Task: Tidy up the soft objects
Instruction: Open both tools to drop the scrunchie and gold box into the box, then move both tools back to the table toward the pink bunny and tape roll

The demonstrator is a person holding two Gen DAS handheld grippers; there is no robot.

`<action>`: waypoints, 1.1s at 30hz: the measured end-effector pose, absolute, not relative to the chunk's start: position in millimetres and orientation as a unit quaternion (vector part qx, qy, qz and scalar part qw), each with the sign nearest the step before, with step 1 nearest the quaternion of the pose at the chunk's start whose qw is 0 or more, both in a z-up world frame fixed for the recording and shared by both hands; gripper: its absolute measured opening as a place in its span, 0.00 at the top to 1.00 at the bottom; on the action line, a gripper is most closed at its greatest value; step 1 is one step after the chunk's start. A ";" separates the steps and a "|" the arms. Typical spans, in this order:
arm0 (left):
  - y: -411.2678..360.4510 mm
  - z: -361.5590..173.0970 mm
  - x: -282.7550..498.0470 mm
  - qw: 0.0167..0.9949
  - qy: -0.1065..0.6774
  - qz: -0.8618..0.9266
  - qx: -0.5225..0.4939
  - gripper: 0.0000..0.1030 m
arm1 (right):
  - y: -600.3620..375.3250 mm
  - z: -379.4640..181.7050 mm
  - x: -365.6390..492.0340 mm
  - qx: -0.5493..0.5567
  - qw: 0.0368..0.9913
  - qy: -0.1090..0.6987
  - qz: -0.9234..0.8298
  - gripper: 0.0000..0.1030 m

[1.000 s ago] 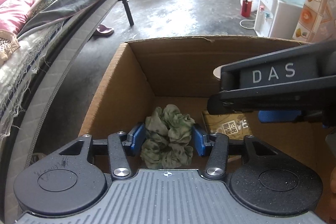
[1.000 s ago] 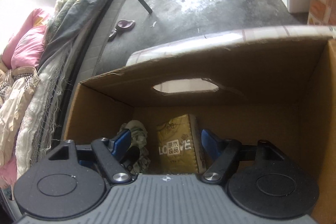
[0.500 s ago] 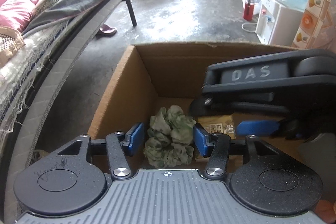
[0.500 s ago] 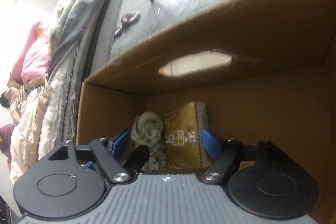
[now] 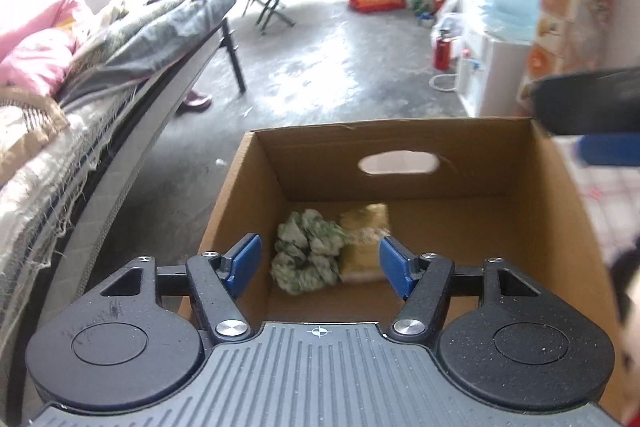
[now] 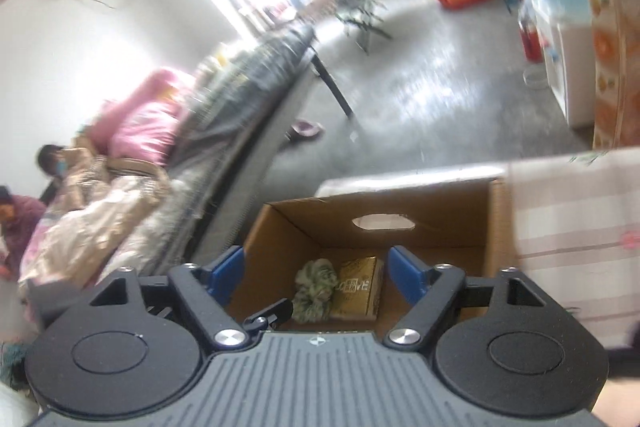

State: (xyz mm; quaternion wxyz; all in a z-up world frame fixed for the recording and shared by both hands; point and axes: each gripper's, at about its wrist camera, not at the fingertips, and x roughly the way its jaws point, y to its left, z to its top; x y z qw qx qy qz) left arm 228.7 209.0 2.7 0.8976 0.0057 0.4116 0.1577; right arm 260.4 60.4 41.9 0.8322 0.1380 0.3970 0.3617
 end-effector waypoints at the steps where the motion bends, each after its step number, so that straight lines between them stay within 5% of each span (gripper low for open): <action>1: 204.3 7.3 221.4 0.900 0.409 0.152 0.010 0.32 | 45.4 50.6 249.6 0.136 0.835 0.385 0.370 0.04; 8: 167.8 44.2 150.2 0.921 0.375 0.100 0.042 0.25 | -80.3 94.2 158.1 0.105 0.877 0.298 0.362 0.00; 16: 118.8 67.8 70.1 0.939 0.345 0.005 0.014 0.23 | -209.2 71.6 65.7 0.163 0.909 0.257 0.286 0.00; 33: -55.1 1.6 26.7 0.929 0.323 -0.168 0.070 0.22 | -326.6 -27.7 19.4 0.270 0.919 0.250 0.145 0.02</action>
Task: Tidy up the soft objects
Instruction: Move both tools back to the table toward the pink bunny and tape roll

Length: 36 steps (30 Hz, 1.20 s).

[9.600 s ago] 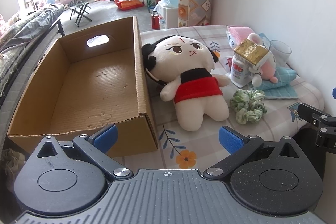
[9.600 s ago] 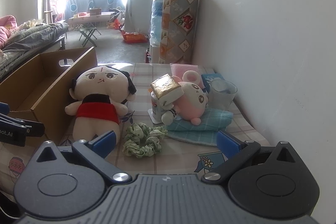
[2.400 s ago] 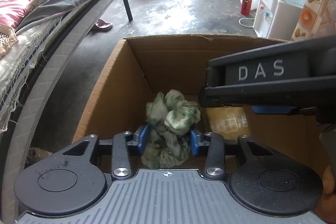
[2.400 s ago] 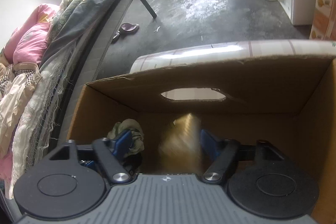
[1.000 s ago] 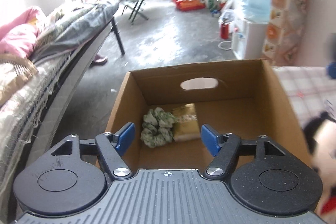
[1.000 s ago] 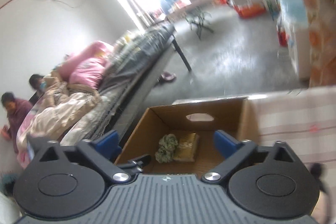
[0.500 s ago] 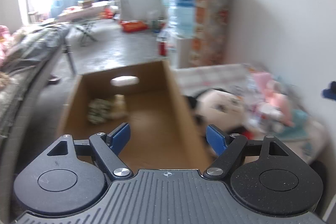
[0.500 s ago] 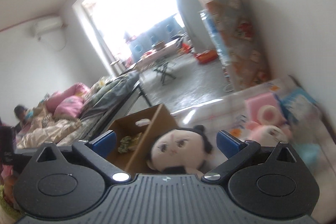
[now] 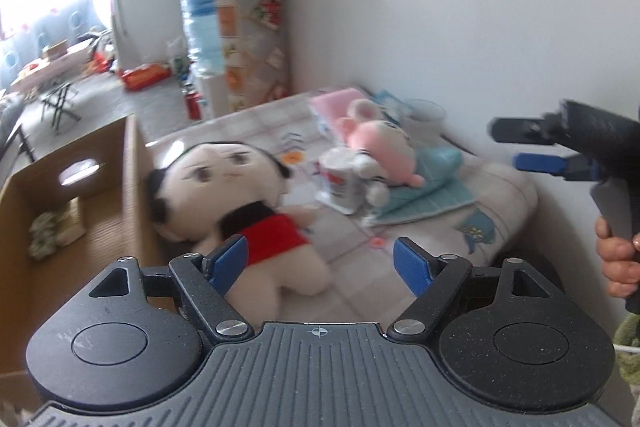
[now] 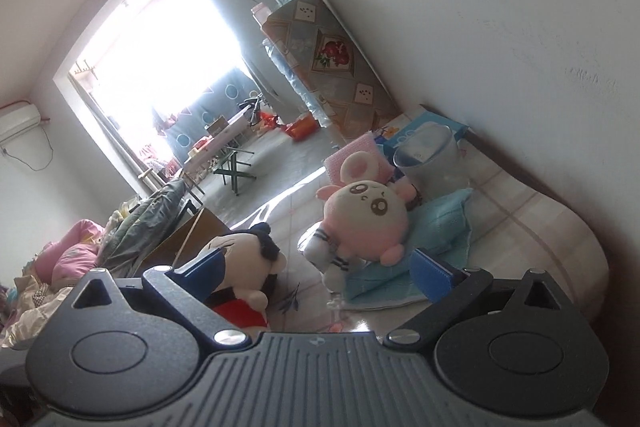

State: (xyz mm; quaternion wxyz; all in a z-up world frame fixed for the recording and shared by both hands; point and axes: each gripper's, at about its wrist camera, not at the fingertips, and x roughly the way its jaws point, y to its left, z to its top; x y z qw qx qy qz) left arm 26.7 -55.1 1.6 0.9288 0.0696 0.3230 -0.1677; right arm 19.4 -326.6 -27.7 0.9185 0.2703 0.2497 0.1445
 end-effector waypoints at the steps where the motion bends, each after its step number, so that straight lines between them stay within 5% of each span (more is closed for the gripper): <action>1: -63.6 -1.8 29.4 0.928 0.322 -0.172 0.076 0.22 | -328.3 -30.7 20.7 0.274 0.917 0.249 0.147 0.03; 13: -129.8 -12.5 111.6 0.909 0.350 -0.201 0.103 0.13 | -346.9 -68.4 49.8 0.257 0.933 0.232 0.097 0.24; 23: -182.1 -20.1 191.1 0.890 0.384 -0.220 0.112 0.02 | -360.6 -81.1 66.2 0.235 0.941 0.228 0.083 0.22; 36: -209.6 -58.9 261.9 0.852 0.467 -0.205 0.122 0.00 | -373.3 -90.0 69.8 0.246 0.938 0.226 0.089 0.20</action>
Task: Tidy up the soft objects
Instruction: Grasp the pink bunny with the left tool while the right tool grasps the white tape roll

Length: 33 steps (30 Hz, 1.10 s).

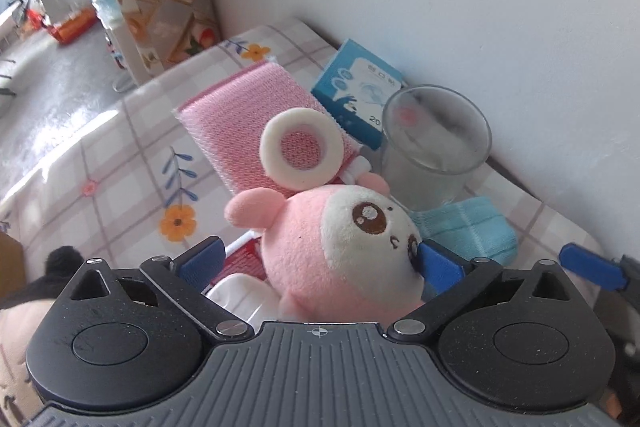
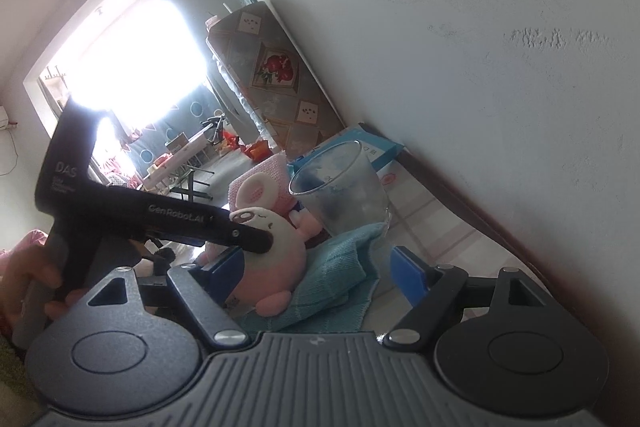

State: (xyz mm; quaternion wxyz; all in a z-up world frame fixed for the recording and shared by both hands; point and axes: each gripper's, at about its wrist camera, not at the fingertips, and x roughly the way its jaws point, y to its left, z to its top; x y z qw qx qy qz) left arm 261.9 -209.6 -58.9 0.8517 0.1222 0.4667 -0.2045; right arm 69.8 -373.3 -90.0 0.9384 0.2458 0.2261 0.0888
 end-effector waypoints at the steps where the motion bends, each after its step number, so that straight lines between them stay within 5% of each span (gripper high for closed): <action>1: -210.1 -59.7 264.7 0.848 0.473 -0.207 0.117 0.00 | -373.0 -91.1 70.5 0.248 0.937 0.228 0.092 0.20; 7: -213.9 -71.6 279.8 0.829 0.509 -0.209 0.101 0.01 | -374.3 -96.6 71.9 0.257 0.933 0.232 0.096 0.20; 14: -216.7 -70.2 276.9 0.831 0.505 -0.214 0.088 0.18 | -379.2 -98.0 72.7 0.265 0.932 0.232 0.088 0.20; 33: -158.5 5.4 201.3 0.869 0.441 -0.222 0.012 0.20 | -378.3 -61.0 42.3 0.234 0.948 0.204 0.077 0.20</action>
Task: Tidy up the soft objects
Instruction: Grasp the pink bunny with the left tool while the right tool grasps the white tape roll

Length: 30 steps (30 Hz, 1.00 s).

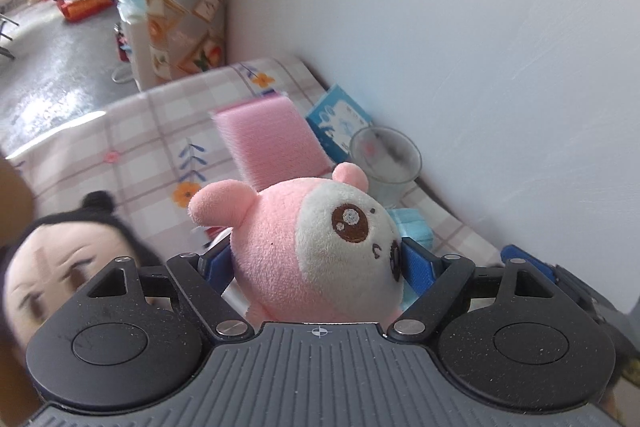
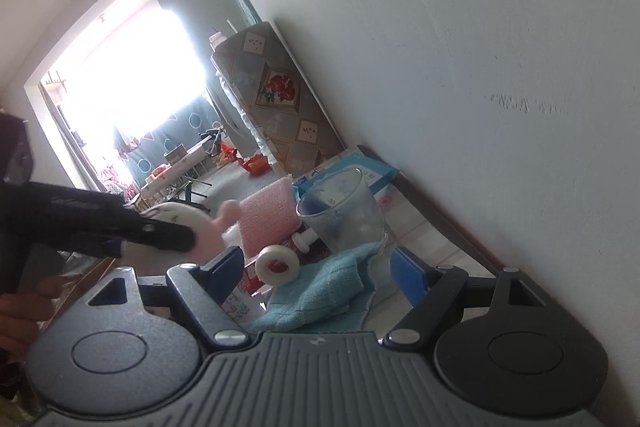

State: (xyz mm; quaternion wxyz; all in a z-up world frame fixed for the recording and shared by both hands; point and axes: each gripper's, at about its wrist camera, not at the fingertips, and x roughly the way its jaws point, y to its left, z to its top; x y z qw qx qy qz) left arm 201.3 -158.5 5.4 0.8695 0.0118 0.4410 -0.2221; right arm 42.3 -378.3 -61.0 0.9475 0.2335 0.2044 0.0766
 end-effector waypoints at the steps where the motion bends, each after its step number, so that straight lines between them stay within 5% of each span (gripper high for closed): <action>1: -152.2 9.9 193.6 0.873 0.434 -0.222 0.009 0.20 | -376.9 -58.4 41.4 0.230 0.948 0.204 0.078 0.20; 13: -73.9 35.0 111.8 0.928 0.338 -0.155 -0.026 0.20 | -333.1 -37.2 81.3 0.203 0.939 0.229 0.160 0.29; 26: -15.6 21.2 94.9 0.939 0.317 -0.111 -0.071 0.20 | -316.1 -82.5 152.9 0.329 0.874 0.330 0.138 0.49; 30: -1.2 16.8 80.6 0.938 0.317 -0.117 -0.080 0.20 | -309.0 -92.8 168.1 0.283 0.882 0.364 0.095 0.54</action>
